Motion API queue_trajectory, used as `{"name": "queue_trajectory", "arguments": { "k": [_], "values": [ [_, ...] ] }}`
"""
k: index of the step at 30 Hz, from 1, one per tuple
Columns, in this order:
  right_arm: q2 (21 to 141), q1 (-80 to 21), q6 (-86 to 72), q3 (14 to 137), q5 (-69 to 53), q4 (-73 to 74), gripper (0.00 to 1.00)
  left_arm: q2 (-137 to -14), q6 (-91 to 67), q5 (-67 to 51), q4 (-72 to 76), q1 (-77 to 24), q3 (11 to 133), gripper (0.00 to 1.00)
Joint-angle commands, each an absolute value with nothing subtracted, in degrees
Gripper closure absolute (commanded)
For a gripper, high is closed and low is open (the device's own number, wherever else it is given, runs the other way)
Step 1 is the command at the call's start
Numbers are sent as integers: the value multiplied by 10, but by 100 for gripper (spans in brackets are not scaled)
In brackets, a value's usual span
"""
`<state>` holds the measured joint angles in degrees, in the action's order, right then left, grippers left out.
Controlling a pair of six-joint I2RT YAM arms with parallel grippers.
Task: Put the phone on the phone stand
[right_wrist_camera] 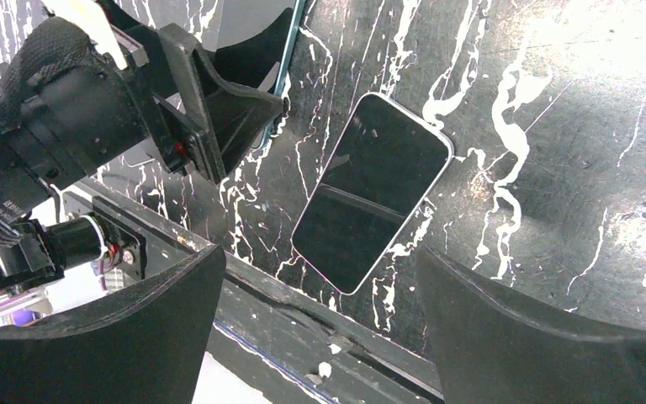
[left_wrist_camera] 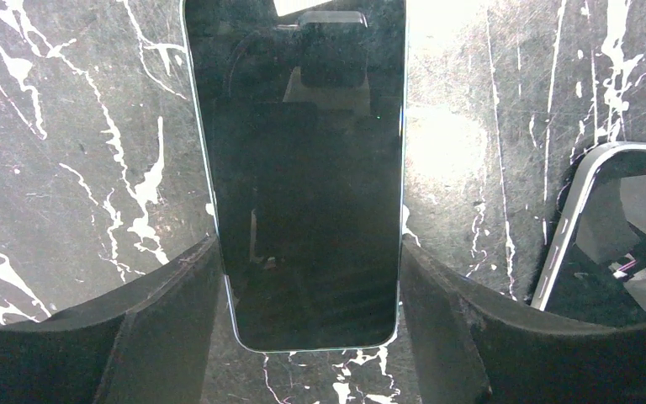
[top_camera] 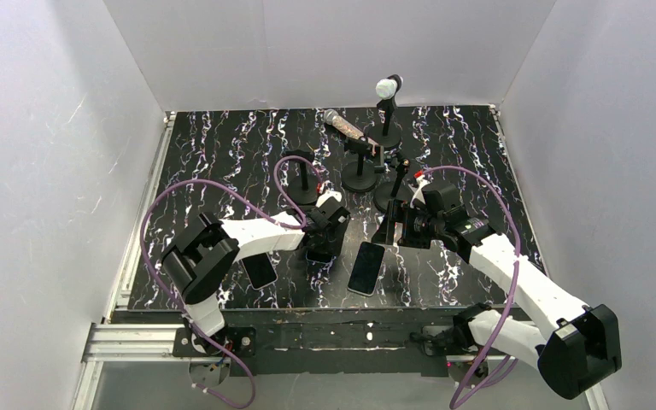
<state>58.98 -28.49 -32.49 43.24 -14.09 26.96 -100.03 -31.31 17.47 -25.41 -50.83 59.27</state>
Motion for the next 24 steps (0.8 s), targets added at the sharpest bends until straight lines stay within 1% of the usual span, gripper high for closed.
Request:
{"name": "queue_trajectory", "arguments": {
  "k": [1,9,16,24],
  "values": [
    [597,-281,-315,455,-153,255,9,-964,-302,209,-274,-510,559,100],
    [612,-276,-323,470,-179,241,9,-832,-279,219,-220,-523,504,100],
    [622,-274,-327,486,-209,234,9,-745,-245,213,-185,-547,452,100],
    [625,-274,-327,498,-290,196,9,-653,-196,197,-129,-585,410,100]
  ]
}}
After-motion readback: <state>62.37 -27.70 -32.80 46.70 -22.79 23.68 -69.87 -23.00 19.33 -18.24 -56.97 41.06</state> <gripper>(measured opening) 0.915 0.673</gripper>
